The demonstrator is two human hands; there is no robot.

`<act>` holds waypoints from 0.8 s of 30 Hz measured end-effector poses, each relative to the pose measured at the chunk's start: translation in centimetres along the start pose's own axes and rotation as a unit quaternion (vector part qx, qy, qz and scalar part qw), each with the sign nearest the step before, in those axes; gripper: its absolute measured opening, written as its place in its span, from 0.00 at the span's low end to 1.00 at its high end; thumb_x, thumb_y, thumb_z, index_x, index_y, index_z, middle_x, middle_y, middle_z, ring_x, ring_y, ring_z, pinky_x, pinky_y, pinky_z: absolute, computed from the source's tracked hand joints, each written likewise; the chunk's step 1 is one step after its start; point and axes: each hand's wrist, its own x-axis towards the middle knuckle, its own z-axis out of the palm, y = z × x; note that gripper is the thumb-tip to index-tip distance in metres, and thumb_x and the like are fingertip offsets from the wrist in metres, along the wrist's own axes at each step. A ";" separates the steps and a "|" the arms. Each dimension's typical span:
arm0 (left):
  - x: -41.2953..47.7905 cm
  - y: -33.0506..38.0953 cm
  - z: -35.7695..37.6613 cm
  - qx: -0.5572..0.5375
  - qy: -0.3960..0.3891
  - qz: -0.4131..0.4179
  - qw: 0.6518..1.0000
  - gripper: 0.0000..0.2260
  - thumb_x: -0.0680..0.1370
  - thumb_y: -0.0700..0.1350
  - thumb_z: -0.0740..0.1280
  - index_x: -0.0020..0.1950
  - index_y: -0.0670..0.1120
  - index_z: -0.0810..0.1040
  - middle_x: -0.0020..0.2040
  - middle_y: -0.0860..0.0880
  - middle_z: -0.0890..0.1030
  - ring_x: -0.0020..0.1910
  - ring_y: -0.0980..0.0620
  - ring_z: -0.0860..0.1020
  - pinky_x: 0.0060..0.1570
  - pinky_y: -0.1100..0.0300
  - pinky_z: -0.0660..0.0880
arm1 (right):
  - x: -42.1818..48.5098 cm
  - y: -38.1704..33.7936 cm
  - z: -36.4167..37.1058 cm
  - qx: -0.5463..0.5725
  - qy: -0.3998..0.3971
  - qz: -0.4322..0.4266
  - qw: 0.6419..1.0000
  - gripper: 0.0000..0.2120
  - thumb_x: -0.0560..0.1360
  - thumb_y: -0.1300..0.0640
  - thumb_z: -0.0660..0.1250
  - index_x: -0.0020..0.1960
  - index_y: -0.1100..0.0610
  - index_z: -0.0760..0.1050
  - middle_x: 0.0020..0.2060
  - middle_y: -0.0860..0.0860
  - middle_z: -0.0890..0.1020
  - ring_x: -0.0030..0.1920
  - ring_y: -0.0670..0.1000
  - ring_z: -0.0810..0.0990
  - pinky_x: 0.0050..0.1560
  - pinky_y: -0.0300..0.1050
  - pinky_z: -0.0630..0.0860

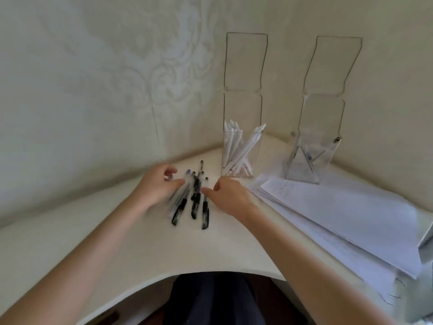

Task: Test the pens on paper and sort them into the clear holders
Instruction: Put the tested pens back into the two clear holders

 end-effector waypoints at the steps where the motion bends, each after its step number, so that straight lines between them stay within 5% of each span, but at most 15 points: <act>1: -0.1 -0.5 0.0 0.038 0.007 -0.027 0.999 0.19 0.73 0.48 0.71 0.60 0.41 0.74 0.55 0.45 0.76 0.56 0.45 0.75 0.52 0.57 0.69 | 0.0 -0.5 0.6 -0.033 -0.001 0.012 0.999 0.21 0.75 0.38 0.62 0.47 0.58 0.71 0.43 0.55 0.76 0.42 0.55 0.75 0.35 0.46 0.68; 4: -0.3 -1.3 0.2 0.117 -0.009 -0.069 0.991 0.23 0.72 0.55 0.70 0.59 0.40 0.74 0.55 0.44 0.76 0.54 0.46 0.75 0.50 0.57 0.70 | -0.1 -1.6 1.5 -0.050 0.000 0.041 0.998 0.22 0.74 0.38 0.64 0.48 0.58 0.68 0.41 0.51 0.75 0.38 0.52 0.72 0.33 0.44 0.64; 8: 0.0 -1.2 0.7 0.160 -0.025 -0.057 0.985 0.16 0.70 0.57 0.71 0.39 0.44 0.74 0.40 0.45 0.76 0.44 0.45 0.77 0.42 0.55 0.72 | 0.6 -2.3 1.4 0.018 -0.027 0.064 0.997 0.18 0.73 0.48 0.68 0.35 0.56 0.64 0.31 0.50 0.70 0.31 0.49 0.69 0.28 0.42 0.62; 11: 0.3 -0.4 1.0 0.175 -0.049 -0.064 0.981 0.23 0.70 0.57 0.71 0.28 0.45 0.63 0.26 0.48 0.65 0.27 0.49 0.66 0.27 0.56 0.58 | 1.0 -2.4 0.9 0.059 -0.044 0.078 0.994 0.18 0.72 0.51 0.71 0.34 0.58 0.64 0.30 0.51 0.69 0.29 0.49 0.68 0.28 0.42 0.62; 18: 1.0 1.2 1.5 0.179 -0.119 -0.109 0.970 0.19 0.71 0.53 0.72 0.32 0.43 0.67 0.29 0.47 0.70 0.28 0.50 0.70 0.25 0.61 0.63 | 1.0 -2.4 0.3 0.119 -0.077 0.088 0.986 0.17 0.70 0.56 0.73 0.37 0.59 0.64 0.32 0.53 0.70 0.30 0.50 0.68 0.29 0.41 0.63; 22: 0.8 1.8 1.7 0.140 -0.105 -0.126 0.977 0.13 0.76 0.49 0.67 0.42 0.39 0.73 0.34 0.44 0.74 0.38 0.45 0.74 0.31 0.60 0.68 | 0.7 -2.0 -0.1 0.132 -0.097 0.089 0.982 0.16 0.70 0.56 0.72 0.37 0.59 0.65 0.31 0.53 0.69 0.29 0.50 0.66 0.29 0.41 0.62; 24: 0.7 1.5 1.6 0.109 -0.092 -0.132 0.981 0.12 0.76 0.47 0.67 0.46 0.37 0.76 0.35 0.43 0.76 0.34 0.45 0.74 0.34 0.59 0.70 | 0.6 -1.6 -0.2 0.123 -0.111 0.083 0.983 0.15 0.70 0.54 0.72 0.38 0.60 0.67 0.32 0.53 0.70 0.30 0.51 0.67 0.30 0.40 0.64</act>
